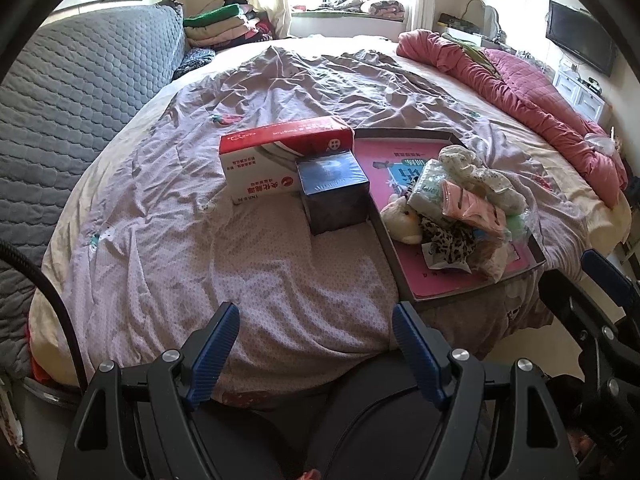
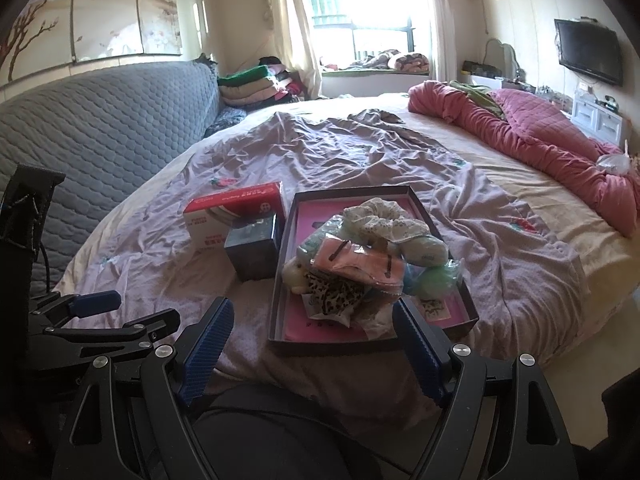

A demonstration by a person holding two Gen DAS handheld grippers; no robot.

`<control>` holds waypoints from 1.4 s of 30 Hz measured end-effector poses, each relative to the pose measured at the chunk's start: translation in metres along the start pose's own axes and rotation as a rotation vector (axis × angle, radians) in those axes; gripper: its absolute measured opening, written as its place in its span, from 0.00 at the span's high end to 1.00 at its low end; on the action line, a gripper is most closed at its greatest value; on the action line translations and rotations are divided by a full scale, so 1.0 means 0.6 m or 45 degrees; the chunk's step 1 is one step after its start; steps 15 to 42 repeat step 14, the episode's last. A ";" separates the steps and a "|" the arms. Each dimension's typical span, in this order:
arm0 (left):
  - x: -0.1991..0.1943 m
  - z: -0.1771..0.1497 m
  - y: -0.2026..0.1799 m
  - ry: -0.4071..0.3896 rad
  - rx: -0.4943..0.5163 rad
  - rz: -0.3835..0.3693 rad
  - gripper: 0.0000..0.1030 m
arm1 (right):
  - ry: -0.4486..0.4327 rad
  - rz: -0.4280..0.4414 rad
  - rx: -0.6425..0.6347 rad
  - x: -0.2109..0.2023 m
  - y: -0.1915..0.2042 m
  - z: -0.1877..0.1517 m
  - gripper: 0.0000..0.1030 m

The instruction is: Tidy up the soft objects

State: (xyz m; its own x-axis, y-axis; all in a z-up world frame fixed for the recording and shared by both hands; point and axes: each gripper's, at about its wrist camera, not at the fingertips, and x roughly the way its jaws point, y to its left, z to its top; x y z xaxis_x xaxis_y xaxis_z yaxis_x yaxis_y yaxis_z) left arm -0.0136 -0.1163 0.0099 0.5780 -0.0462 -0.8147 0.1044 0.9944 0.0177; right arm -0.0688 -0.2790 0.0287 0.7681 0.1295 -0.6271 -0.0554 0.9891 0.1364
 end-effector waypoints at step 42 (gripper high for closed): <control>0.009 0.000 -0.002 0.012 0.010 0.022 0.24 | 0.000 -0.003 -0.016 0.006 0.005 -0.001 0.20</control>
